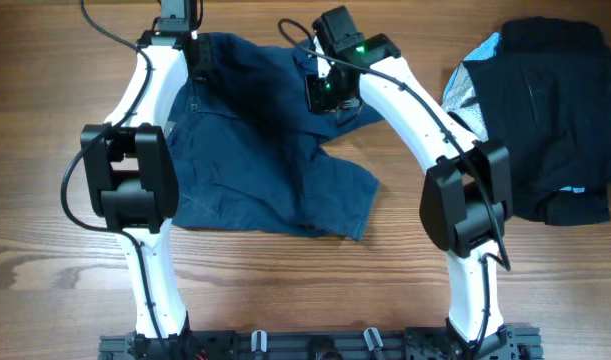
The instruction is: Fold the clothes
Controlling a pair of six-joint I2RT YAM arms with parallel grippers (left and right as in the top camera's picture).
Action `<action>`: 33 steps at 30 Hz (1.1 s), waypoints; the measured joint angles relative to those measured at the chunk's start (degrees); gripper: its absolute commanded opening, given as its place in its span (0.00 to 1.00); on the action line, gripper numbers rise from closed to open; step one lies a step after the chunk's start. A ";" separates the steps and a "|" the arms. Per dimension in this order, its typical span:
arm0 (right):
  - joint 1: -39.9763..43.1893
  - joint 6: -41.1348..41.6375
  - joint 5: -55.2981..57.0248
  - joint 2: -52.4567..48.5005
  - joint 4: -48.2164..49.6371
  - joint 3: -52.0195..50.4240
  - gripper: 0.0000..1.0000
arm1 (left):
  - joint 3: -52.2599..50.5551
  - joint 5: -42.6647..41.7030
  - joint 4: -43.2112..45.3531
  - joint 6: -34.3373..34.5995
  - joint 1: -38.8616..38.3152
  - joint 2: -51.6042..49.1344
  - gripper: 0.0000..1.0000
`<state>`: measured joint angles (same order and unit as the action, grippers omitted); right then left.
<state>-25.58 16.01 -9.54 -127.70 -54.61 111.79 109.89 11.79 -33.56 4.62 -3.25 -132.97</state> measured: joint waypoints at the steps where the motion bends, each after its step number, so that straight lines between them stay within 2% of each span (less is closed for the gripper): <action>1: 0.63 0.28 -1.18 -0.26 -1.16 0.00 0.13 | 0.00 -0.04 -0.13 0.46 0.04 0.00 0.04; 5: 2.01 -3.28 -8.37 -1.01 -8.74 -0.02 0.14 | 0.00 -0.81 -0.20 2.08 0.59 0.00 0.04; 11: -2.19 -9.44 -14.97 -1.01 -14.21 -0.09 0.15 | 0.00 -4.11 -0.83 3.80 2.49 0.00 0.04; 16: -5.97 -10.03 -15.89 -1.01 -10.27 -6.14 0.14 | 0.00 -4.81 -1.27 3.89 2.89 0.00 0.04; 21: -5.31 -8.07 -14.67 -1.40 -3.45 -15.28 0.15 | 0.00 -4.85 -1.70 3.89 2.91 0.00 0.04; 26: -4.96 -6.54 -14.36 -1.64 -1.81 -16.52 0.18 | 0.00 -5.88 -3.69 2.51 3.74 0.11 0.04; 33: -4.96 -5.77 -14.43 -1.64 0.02 -16.52 0.19 | 0.00 -6.38 -7.63 -0.74 9.64 0.33 0.04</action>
<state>-30.55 10.24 -23.97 -129.34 -54.59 95.26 109.89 5.41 -41.19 3.88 6.39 -132.64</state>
